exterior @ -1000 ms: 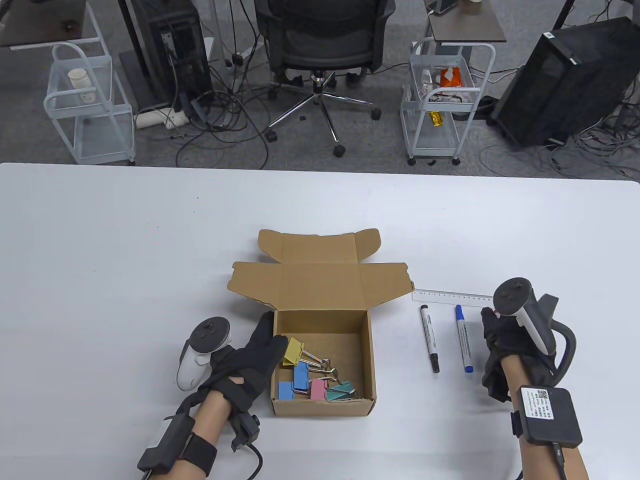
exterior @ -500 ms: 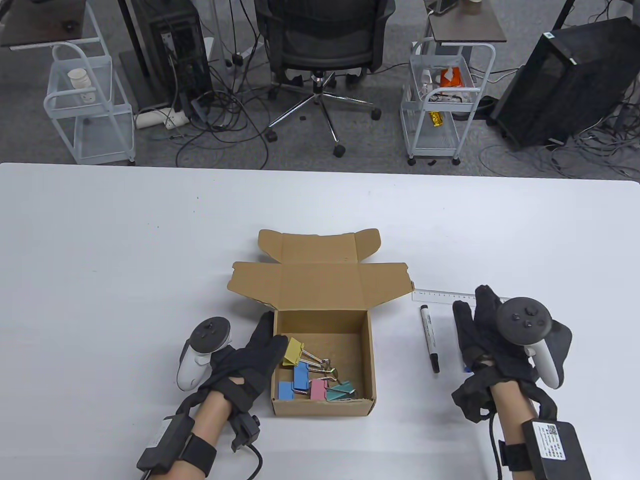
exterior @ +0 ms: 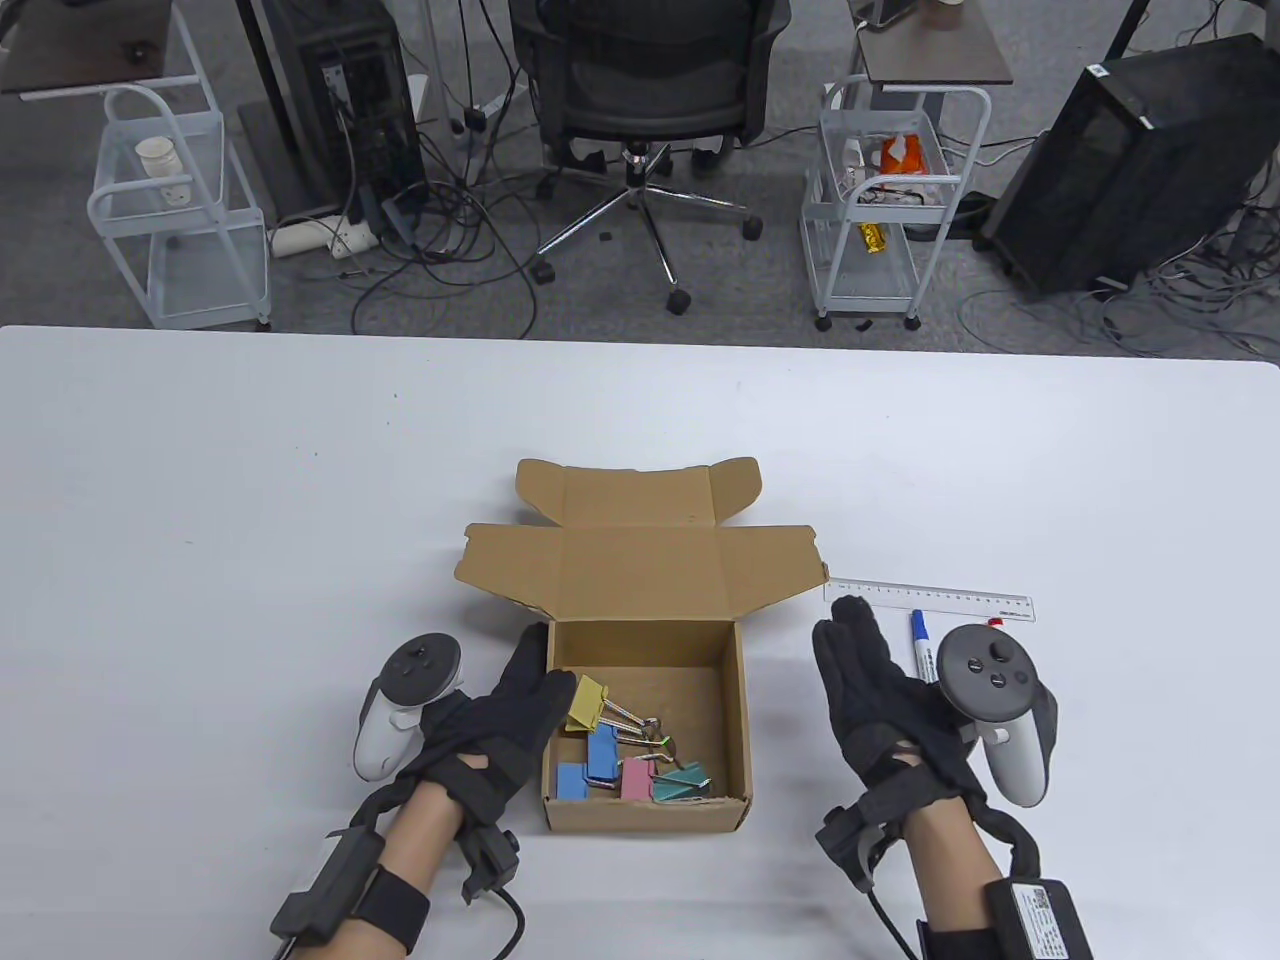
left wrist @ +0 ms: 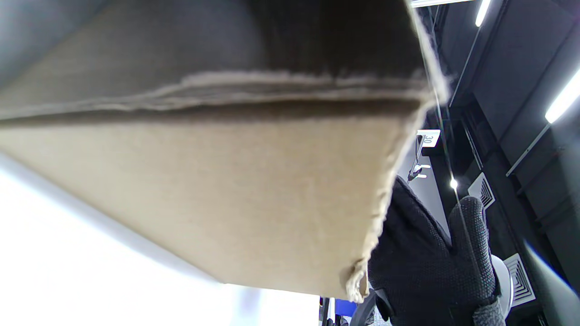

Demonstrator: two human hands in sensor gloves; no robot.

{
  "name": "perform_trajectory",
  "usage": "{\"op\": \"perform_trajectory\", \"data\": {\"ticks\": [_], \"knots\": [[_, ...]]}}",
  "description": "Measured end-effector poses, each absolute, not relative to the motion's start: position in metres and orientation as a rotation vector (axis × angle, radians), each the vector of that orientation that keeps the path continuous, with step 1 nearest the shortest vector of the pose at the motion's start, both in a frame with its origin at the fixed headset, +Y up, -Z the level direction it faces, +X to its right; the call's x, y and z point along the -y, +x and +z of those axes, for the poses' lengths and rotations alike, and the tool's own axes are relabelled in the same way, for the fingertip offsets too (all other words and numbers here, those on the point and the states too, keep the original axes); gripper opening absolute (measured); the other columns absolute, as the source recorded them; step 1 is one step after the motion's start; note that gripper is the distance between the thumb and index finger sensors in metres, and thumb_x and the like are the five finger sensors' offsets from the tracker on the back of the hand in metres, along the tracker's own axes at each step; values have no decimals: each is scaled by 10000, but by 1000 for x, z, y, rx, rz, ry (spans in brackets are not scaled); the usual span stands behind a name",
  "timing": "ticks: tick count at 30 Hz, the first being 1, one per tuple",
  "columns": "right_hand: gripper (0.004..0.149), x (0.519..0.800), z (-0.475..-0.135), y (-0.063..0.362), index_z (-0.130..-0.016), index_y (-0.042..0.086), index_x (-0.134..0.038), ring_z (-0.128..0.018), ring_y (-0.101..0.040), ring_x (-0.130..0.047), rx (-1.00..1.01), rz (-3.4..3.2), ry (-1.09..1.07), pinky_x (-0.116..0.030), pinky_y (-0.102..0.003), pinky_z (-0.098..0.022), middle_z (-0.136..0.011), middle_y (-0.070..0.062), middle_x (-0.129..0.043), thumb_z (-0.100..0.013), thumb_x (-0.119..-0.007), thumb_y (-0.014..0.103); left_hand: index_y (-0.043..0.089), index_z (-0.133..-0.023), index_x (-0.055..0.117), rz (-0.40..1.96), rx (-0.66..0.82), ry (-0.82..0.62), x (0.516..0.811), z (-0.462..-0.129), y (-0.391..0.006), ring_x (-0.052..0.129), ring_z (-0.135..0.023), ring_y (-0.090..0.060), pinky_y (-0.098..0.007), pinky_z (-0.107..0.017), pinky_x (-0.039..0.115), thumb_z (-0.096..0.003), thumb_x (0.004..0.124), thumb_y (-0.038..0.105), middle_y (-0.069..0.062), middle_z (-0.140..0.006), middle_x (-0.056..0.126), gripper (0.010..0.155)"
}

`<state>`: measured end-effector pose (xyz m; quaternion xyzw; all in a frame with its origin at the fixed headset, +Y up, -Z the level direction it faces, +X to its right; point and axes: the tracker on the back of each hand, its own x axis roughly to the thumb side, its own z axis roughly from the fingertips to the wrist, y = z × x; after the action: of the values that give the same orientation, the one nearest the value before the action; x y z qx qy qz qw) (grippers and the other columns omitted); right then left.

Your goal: Open four flaps of mailer box and unpack office supplies

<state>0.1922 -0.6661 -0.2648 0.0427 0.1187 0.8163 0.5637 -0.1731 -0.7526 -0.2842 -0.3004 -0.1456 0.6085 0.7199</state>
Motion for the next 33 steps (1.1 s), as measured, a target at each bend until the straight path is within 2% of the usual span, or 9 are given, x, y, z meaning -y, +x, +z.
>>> {"op": "perform_trajectory", "data": {"ticks": [15, 33], "knots": [[841, 702, -264, 153, -1102, -152, -153, -993, -731, -277, -386, 1804, 46, -380, -765, -687, -1167, -476, -180, -633, -378, 509, 98, -1080, -93, 1347, 327, -670, 753, -285, -173, -49, -1075, -517, -610, -783, 239, -616, 501, 524, -265, -1170, -110, 866], [775, 732, -273, 141, -1109, -136, -156, -1015, -695, -312, -504, 1744, -13, -401, -739, -703, -1178, -453, -207, -642, -369, 444, 98, -1079, -97, 1343, 326, -673, 752, -285, -173, -49, -1073, -519, -610, -782, 239, -617, 499, 523, -267, -1168, -113, 866]]}}
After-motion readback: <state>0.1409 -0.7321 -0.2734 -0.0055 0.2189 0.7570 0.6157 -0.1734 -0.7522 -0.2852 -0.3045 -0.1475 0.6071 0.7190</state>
